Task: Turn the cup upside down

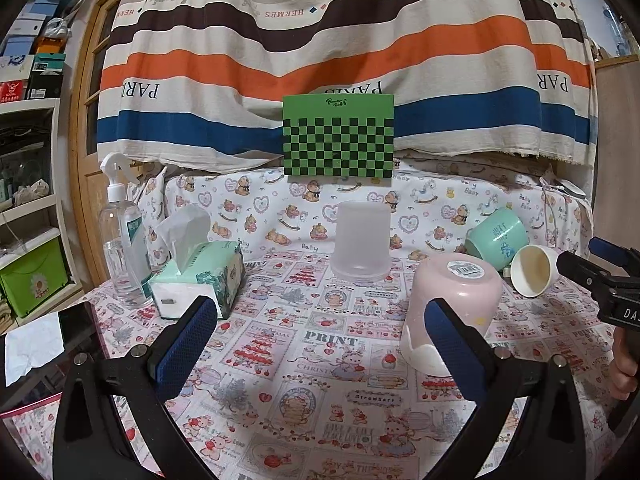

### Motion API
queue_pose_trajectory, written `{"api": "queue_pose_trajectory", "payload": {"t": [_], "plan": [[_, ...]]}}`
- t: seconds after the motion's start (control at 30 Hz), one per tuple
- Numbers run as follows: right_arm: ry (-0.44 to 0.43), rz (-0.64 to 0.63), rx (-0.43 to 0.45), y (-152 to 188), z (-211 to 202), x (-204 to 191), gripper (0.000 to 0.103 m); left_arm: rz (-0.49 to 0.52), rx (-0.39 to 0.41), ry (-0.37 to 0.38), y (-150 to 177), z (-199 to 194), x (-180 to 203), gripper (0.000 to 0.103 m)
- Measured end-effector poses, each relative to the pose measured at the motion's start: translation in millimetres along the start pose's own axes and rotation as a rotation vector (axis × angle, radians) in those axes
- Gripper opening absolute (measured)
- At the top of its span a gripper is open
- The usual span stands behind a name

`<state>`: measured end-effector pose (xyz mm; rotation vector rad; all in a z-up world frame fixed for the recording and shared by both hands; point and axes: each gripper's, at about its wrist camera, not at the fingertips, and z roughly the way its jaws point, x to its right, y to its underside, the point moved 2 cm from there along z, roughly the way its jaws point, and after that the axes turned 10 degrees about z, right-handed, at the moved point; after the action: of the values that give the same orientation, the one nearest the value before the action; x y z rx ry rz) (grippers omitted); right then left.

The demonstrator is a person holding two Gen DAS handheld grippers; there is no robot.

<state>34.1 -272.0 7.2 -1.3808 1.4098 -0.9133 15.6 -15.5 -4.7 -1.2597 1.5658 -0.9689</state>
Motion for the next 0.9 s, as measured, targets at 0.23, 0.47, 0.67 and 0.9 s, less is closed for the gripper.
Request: {"api": "queue_pose_trajectory", "payload": {"t": [0.23, 0.47, 0.67, 0.9], "plan": [[-0.001, -0.001, 0.0, 0.2, 0.0, -1.0, 0.103, -0.005, -0.004, -0.007, 0.5, 1.2, -2.2, 0.103], [-0.005, -0.007, -0.004, 1.1, -0.3, -1.8, 0.103, -0.005, -0.003, -0.008, 0.5, 1.4, -2.4, 0.103], [0.002, 0.0, -0.005, 1.7, 1.3, -0.4, 0.103, -0.005, -0.004, -0.008, 0.5, 1.2, -2.2, 0.103], [0.003, 0.0, -0.005, 1.7, 1.3, -1.1, 0.103, -0.006, -0.004, -0.008, 0.5, 1.3, -2.7, 0.103]]}}
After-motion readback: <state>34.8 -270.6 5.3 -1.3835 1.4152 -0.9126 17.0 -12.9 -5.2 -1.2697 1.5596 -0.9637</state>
